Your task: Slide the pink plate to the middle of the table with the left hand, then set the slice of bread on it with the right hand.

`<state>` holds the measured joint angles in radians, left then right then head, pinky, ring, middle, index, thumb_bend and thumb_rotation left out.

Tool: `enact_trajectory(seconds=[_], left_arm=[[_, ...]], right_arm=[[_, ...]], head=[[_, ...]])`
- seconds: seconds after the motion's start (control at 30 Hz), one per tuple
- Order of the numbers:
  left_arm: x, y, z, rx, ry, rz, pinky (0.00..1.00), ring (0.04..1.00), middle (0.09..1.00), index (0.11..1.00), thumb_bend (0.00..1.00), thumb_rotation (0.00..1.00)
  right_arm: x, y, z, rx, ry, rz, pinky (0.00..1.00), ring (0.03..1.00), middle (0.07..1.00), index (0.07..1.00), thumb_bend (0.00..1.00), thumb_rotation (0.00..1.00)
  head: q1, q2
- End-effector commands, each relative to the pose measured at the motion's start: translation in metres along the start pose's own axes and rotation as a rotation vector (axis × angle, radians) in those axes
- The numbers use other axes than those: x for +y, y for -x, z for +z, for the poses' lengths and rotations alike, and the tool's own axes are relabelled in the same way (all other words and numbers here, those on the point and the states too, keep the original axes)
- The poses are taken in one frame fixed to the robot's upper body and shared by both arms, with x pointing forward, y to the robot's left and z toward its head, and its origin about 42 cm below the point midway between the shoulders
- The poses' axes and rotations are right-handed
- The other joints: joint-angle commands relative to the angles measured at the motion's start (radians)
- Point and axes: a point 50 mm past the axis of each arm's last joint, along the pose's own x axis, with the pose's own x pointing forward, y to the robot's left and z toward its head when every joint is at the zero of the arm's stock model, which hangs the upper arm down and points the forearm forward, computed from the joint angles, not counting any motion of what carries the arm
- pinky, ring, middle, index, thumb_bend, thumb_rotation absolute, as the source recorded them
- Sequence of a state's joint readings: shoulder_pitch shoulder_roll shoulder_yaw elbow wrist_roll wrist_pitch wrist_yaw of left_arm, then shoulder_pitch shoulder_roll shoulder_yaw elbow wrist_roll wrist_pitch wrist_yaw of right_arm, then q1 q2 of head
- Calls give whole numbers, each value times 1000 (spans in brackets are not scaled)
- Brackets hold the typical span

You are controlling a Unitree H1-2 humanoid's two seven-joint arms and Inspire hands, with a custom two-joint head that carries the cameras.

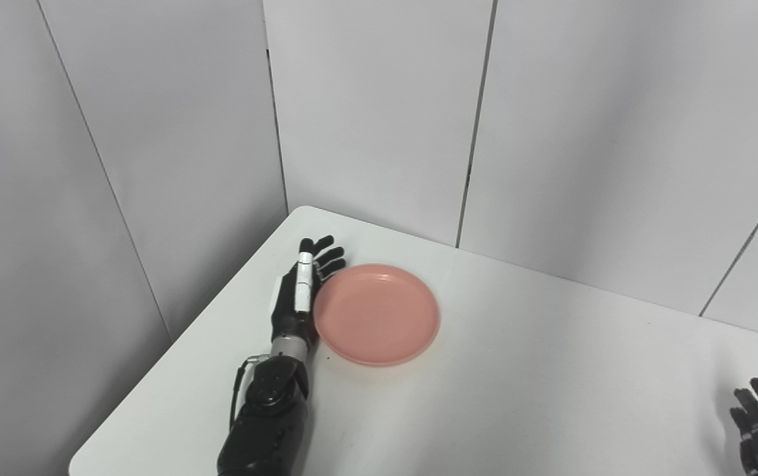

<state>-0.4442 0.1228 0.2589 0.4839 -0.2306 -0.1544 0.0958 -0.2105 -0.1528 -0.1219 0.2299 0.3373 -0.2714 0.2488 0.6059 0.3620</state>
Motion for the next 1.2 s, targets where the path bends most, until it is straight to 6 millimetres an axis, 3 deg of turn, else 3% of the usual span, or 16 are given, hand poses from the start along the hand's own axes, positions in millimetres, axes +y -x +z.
enact_trajectory(seconds=[0.0, 0.53, 0.83, 1.17], left_arm=[[-14, -3, 3, 11, 16, -39, 767, 773, 771, 761, 870, 989], [-61, 12, -23, 95, 74, -178, 786, 785, 786, 779, 876, 978], [-88, 30, -38, 147, 58, -301, 848, 828, 813, 810, 809, 998], [-108, 56, -33, 165, 124, -397, 880, 855, 837, 824, 772, 1000]], right_arm=[[-4, 9, -6, 7, 1, -12, 1000, 965, 972, 963, 728, 701], [-3, 8, -7, 1, 14, -11, 1000, 994, 995, 971, 764, 719], [8, 7, -6, 1, 15, -12, 1000, 1000, 1000, 998, 745, 733], [20, 9, -7, -10, 42, 10, 1000, 1000, 1000, 1000, 673, 742]], head=[[-6, 2], [-27, 5], [-110, 17], [-302, 62]])
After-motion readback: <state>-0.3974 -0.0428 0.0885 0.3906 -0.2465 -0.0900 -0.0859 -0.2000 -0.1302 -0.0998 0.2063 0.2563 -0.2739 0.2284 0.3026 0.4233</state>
